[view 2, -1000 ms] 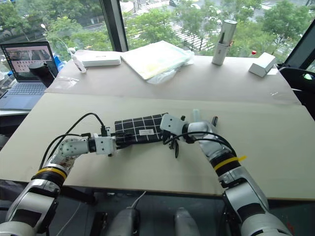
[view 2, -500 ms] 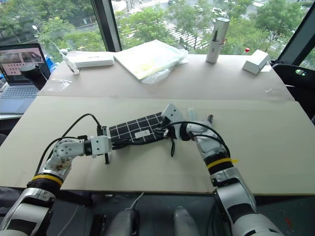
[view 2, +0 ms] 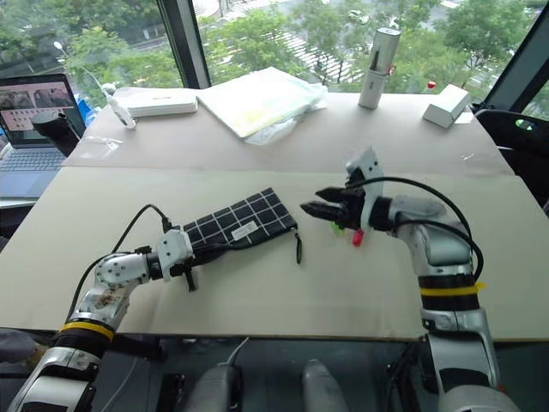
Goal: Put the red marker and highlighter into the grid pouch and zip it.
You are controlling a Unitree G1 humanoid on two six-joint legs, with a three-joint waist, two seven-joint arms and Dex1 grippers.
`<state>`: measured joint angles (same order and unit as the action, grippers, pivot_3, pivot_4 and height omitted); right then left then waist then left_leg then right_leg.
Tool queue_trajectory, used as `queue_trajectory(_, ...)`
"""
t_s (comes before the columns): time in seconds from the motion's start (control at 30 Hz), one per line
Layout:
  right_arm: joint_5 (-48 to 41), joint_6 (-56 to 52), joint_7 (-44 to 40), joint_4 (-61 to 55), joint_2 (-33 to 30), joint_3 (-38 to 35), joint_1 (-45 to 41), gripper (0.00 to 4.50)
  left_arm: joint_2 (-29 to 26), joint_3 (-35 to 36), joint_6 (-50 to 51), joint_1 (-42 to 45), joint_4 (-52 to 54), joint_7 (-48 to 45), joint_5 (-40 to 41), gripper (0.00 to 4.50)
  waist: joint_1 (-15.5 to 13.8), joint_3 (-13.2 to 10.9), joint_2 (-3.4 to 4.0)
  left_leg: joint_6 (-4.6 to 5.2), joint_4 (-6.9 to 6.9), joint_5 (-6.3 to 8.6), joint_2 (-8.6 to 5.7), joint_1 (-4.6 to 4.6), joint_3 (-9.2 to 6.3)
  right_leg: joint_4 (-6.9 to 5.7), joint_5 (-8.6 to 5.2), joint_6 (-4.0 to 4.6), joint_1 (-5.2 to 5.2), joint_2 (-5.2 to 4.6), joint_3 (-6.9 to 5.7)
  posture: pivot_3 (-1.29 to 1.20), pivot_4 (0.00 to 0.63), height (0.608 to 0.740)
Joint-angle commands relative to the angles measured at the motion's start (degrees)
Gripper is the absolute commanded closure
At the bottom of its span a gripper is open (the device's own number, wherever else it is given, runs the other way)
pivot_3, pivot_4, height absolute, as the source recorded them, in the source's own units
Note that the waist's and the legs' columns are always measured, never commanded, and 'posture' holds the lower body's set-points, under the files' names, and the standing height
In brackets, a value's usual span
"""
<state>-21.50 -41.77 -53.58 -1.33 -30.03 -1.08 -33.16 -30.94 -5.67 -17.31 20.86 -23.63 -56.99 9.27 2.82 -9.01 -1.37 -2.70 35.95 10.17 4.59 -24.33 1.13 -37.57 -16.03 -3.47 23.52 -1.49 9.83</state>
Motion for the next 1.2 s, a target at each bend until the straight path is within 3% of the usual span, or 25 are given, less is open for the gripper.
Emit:
queue_trajectory(0.03,-2.4,-0.6,3.3,-7.5,2.1,-0.3,2.3,1.44,0.3,1.9,2.6,-0.7,2.5,0.9,1.9,4.5,0.1,0.0,0.0,0.0,0.0,0.0,0.0,0.0,-0.02,-0.01,0.0,0.0,0.01,0.01,0.0,0.0,0.15,0.739)
queue_trajectory(0.47,6.6,3.4,13.3,-2.8,4.2,7.1,3.2,1.44,0.5,3.3,6.9,-1.7,7.4,1.4,3.3,4.5,-0.2,0.0,-0.06,-0.01,0.04,0.0,-0.02,-0.08,-0.04,0.01,0.0,0.01,0.05,0.0,-0.01,0.0,0.15,0.739)
queue_trajectory(1.03,9.5,7.0,13.4,2.9,5.4,9.2,1.6,1.44,0.7,4.6,17.3,-1.8,18.3,3.1,6.2,4.5,-0.2,-0.1,-0.12,-0.01,0.05,0.0,-0.02,-0.21,-0.06,-0.01,0.01,0.02,0.18,0.0,-0.01,0.0,0.15,0.739)
queue_trajectory(1.17,9.2,7.3,12.3,3.0,5.5,9.6,1.6,2.42,1.0,4.5,18.2,-1.7,19.1,3.3,6.3,4.5,-0.2,-0.1,-0.12,-0.01,0.06,0.0,-0.02,-0.23,-0.06,-0.01,0.01,0.02,0.19,0.0,-0.01,0.0,0.15,0.739)
queue_trajectory(1.2,9.2,7.3,12.1,3.0,5.5,9.6,1.6,2.87,1.0,4.5,18.4,-1.8,19.3,3.4,6.4,4.5,-0.2,-0.1,-0.12,-0.01,0.06,0.0,-0.02,-0.23,-0.06,-0.02,0.01,0.02,0.2,0.0,-0.01,0.0,0.15,0.739)
